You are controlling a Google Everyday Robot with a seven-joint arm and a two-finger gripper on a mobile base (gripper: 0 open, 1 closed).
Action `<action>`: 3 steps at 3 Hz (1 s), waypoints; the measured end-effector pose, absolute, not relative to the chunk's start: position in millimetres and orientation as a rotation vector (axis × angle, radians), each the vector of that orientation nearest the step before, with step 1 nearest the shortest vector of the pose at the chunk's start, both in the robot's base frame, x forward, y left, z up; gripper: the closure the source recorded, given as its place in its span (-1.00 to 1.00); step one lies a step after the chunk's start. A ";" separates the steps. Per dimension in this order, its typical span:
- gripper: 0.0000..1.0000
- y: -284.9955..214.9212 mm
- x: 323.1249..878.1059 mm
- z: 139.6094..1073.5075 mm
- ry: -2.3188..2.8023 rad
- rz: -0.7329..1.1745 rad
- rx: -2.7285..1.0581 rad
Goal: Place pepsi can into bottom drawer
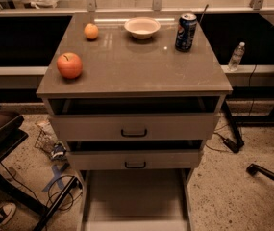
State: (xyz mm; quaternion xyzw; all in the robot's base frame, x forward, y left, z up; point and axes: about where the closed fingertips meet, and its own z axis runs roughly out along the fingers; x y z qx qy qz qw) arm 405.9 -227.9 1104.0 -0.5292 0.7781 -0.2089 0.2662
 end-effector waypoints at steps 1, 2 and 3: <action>-1.00 -227.6 406.5 1104.2 2.097 -0.563 -1.425; -1.00 -222.2 417.8 1110.4 2.037 -0.562 -1.379; -1.00 -221.1 436.8 1107.2 2.003 -0.514 -1.279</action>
Offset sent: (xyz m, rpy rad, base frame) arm 0.0572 0.0005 -0.0164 0.2313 -0.2429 -0.0048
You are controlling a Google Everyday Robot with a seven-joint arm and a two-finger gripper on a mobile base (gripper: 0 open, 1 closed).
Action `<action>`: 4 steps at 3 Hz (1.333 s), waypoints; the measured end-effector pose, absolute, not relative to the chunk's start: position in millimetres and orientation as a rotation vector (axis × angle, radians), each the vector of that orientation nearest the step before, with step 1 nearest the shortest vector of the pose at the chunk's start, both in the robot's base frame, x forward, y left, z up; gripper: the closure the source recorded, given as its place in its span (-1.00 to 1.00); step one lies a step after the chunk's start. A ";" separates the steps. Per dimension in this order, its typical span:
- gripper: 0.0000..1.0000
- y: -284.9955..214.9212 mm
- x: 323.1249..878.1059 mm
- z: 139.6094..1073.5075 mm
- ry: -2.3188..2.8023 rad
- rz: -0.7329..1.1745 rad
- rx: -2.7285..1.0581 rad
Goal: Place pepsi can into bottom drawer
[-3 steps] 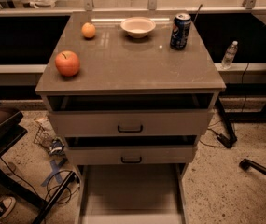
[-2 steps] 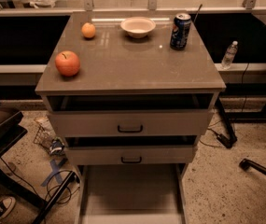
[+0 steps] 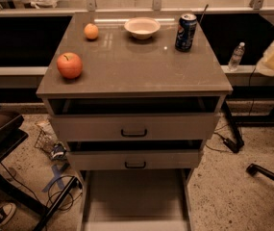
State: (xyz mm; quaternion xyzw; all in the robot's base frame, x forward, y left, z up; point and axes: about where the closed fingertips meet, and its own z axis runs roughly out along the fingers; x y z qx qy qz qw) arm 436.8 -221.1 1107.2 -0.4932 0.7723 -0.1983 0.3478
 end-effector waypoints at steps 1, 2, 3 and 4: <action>-1.00 -218.4 480.4 1071.3 2.010 -0.313 -1.100; -1.00 -208.6 515.7 1041.0 1.977 -0.134 -0.953; -1.00 -200.2 544.0 1027.8 1.895 -0.016 -0.825; -1.00 -200.7 564.2 1032.1 1.815 0.033 -0.717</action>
Offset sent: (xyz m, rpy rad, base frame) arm 0.1569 0.0140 -0.0598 0.7303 -0.3040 -0.0664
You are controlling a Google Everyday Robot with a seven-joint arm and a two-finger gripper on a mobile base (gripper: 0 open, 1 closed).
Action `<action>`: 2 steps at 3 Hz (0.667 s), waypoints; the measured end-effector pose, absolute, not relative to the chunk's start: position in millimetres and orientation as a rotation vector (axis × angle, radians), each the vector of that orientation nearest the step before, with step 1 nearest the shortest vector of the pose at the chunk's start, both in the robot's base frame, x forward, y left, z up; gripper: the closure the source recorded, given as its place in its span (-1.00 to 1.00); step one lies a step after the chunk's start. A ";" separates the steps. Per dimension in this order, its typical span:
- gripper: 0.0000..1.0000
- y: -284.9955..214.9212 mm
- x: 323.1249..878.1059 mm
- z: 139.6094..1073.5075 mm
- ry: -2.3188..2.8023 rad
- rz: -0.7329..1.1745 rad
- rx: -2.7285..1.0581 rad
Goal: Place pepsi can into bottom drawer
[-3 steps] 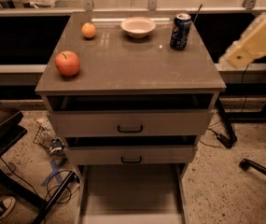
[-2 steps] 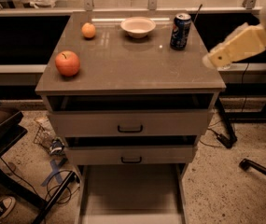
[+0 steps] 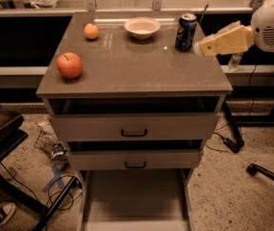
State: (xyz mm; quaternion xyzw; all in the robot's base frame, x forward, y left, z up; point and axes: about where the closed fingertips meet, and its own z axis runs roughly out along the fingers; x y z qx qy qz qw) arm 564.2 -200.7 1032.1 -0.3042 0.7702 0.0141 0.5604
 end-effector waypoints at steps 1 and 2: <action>-1.00 -199.5 565.6 1038.9 1.798 0.034 -0.700; -1.00 -189.7 572.6 1026.8 1.801 0.047 -0.697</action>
Offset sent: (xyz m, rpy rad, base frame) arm 0.0314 0.0178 -0.0219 0.0604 -0.0480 -0.0350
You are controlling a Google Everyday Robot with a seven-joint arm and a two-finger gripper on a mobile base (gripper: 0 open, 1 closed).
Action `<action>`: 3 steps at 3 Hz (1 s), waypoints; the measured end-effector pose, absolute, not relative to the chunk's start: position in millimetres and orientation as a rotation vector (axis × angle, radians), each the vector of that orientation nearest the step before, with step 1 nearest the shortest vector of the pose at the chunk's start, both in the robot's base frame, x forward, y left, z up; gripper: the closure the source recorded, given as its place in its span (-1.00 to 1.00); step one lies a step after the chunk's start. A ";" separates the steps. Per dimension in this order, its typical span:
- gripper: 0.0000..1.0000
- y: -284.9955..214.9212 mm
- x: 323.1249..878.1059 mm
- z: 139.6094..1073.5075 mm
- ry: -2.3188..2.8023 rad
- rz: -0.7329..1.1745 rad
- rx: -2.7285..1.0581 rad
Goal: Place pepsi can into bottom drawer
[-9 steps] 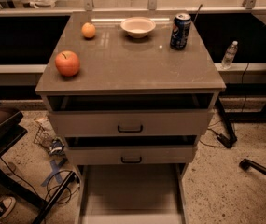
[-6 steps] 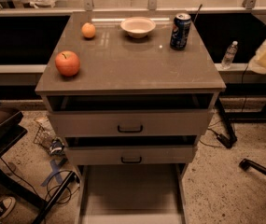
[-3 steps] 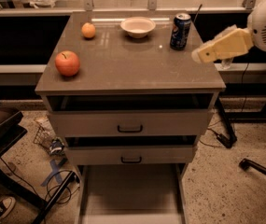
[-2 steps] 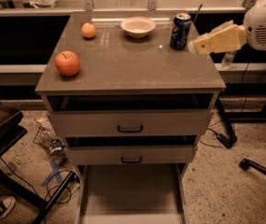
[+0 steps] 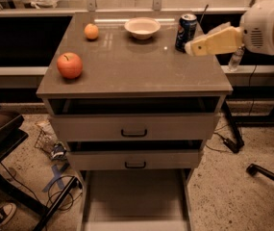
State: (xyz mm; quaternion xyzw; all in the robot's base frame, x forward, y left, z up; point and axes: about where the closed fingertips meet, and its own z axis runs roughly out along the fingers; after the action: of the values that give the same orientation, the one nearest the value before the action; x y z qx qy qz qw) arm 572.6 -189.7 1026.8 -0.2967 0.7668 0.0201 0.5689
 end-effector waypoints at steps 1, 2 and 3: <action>-1.00 -181.8 608.9 1012.1 1.777 0.062 -0.651; -1.00 -173.2 651.3 995.9 1.760 0.093 -0.636; -1.00 -167.2 700.5 982.1 1.765 0.106 -0.639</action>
Offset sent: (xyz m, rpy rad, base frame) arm 0.1572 0.0228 -0.0548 0.1330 -0.0439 0.0110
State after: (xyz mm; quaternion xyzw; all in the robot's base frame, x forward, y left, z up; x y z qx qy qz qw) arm 700.5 -167.2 982.1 -0.2746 0.7582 0.0455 0.5897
